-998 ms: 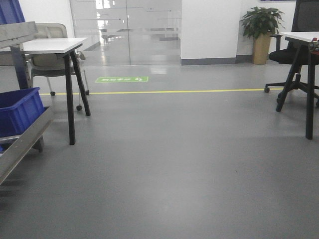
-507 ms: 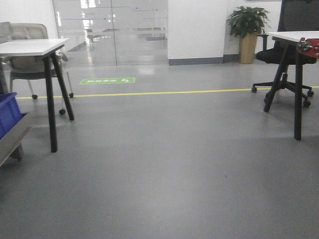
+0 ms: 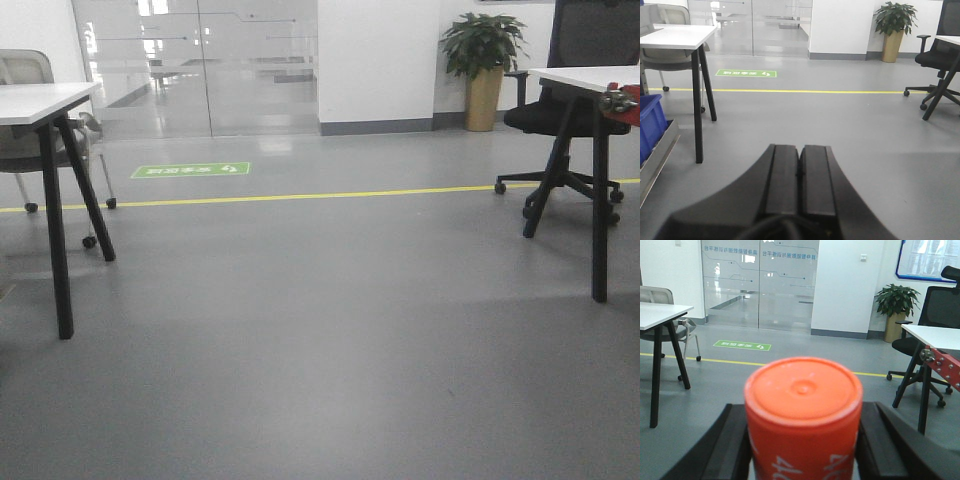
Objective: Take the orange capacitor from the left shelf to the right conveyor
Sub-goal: 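Drive the base to the red conveyor, holding the capacitor in the right gripper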
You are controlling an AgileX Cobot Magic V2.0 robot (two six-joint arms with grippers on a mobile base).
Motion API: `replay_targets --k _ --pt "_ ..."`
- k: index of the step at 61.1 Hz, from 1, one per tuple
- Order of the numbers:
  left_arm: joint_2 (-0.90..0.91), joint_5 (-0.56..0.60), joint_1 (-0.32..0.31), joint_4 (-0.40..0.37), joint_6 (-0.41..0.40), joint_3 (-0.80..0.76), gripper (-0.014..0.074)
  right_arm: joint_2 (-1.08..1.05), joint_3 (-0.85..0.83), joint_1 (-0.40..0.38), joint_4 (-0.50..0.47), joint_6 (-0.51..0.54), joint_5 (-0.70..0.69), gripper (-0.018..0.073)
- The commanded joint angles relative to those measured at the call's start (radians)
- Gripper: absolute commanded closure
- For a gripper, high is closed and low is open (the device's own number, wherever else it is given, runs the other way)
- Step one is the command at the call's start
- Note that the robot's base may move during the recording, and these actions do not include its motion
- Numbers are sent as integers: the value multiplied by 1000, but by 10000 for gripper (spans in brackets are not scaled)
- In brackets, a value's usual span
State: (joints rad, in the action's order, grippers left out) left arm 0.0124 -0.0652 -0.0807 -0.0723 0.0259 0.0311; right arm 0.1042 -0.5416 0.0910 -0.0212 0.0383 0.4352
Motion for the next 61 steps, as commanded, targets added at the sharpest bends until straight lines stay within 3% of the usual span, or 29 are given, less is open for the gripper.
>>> replay_targets --k 1,61 --pt "12 90 3 -2 -1 -3 723 13 -25 -7 10 6 -88 403" --pt "12 85 1 -2 -1 -3 723 13 -25 -7 10 6 -87 403"
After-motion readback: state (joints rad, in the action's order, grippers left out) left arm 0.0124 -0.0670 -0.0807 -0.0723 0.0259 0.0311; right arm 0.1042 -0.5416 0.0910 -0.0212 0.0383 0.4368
